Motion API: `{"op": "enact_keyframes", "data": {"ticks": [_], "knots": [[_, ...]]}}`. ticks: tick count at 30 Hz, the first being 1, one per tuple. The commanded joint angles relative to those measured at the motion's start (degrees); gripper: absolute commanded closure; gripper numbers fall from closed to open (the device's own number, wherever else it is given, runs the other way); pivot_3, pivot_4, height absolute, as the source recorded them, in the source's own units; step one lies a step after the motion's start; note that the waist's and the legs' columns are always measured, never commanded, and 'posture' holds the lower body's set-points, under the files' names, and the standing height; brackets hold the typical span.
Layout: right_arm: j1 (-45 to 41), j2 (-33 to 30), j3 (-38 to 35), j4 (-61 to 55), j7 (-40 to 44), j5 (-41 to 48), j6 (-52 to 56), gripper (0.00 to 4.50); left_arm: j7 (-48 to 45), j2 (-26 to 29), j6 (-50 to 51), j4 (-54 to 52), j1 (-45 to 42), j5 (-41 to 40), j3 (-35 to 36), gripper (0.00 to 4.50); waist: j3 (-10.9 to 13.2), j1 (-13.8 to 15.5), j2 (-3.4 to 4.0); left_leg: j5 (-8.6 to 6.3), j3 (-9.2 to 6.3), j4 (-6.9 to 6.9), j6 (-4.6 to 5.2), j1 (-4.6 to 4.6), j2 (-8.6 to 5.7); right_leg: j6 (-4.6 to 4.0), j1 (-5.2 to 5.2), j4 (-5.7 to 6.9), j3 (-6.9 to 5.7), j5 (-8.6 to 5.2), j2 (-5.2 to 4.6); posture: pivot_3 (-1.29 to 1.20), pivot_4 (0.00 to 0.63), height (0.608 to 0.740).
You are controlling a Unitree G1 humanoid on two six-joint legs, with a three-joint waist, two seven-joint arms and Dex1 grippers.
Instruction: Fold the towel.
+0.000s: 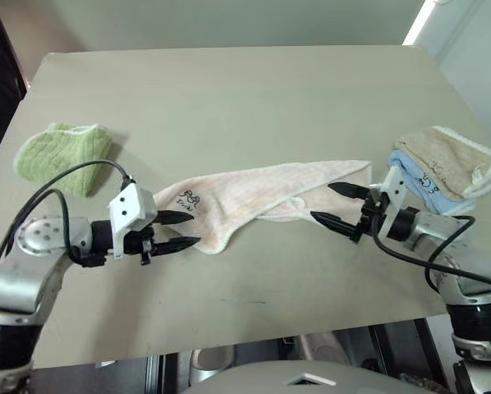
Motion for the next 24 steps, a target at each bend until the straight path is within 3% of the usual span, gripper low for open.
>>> {"op": "enact_keyframes", "data": {"ticks": [1,3,4,10,14,24], "knots": [[0.03,0.03,-1.01,-1.41,-0.16,0.16,-0.88,0.00,-7.50,2.01,-5.76,2.70,-4.71,3.87,-4.99,0.78,0.00,0.00,0.00,0.00,0.00,0.01,0.00,-0.02,0.00,0.00,-0.02,0.00,0.00,0.00,-0.01,0.00,0.150,0.740],[0.54,0.14,-1.24,-1.99,-0.58,0.23,-0.85,0.00,-9.95,2.18,-9.35,5.02,-7.40,7.21,-8.22,0.07,-0.01,-0.06,0.00,0.00,0.01,0.00,-0.01,-0.16,0.00,0.00,-0.16,0.00,0.00,0.01,-0.02,0.00,0.150,0.740],[0.73,0.19,-1.41,-2.14,-0.78,0.26,-0.85,0.00,-10.50,1.88,-11.03,6.25,-8.76,9.07,-9.83,0.02,-0.01,-0.06,0.01,-0.01,0.01,0.00,-0.01,-0.20,0.01,0.00,-0.22,0.00,0.00,0.01,-0.03,0.00,0.150,0.740],[1.96,0.27,-2.13,-3.50,-1.98,0.39,-0.62,0.00,-13.91,-0.97,-12.40,8.94,-14.02,12.62,-16.90,0.02,-0.01,-0.14,0.01,-0.02,0.01,0.01,0.00,-0.55,0.06,0.12,-0.58,0.00,-0.03,0.08,-0.04,0.00,0.150,0.740],[2.68,-0.06,-2.60,-4.15,-2.38,0.65,-0.51,0.00,-14.48,-2.63,-11.12,8.73,-15.77,14.27,-19.89,0.02,-0.01,-0.16,0.01,-0.03,0.02,0.08,0.01,-0.72,0.08,0.63,-0.75,0.00,-0.04,0.42,-0.05,0.00,0.150,0.740],[2.87,-0.23,-3.08,-4.63,-2.37,0.97,-0.06,0.00,-13.72,-2.92,-13.84,9.21,-14.89,18.38,-21.08,0.02,-0.02,-0.21,0.02,-0.02,0.05,0.36,0.02,-0.73,0.15,0.36,-0.75,0.00,-0.07,0.47,-0.04,0.00,0.150,0.740]]}}
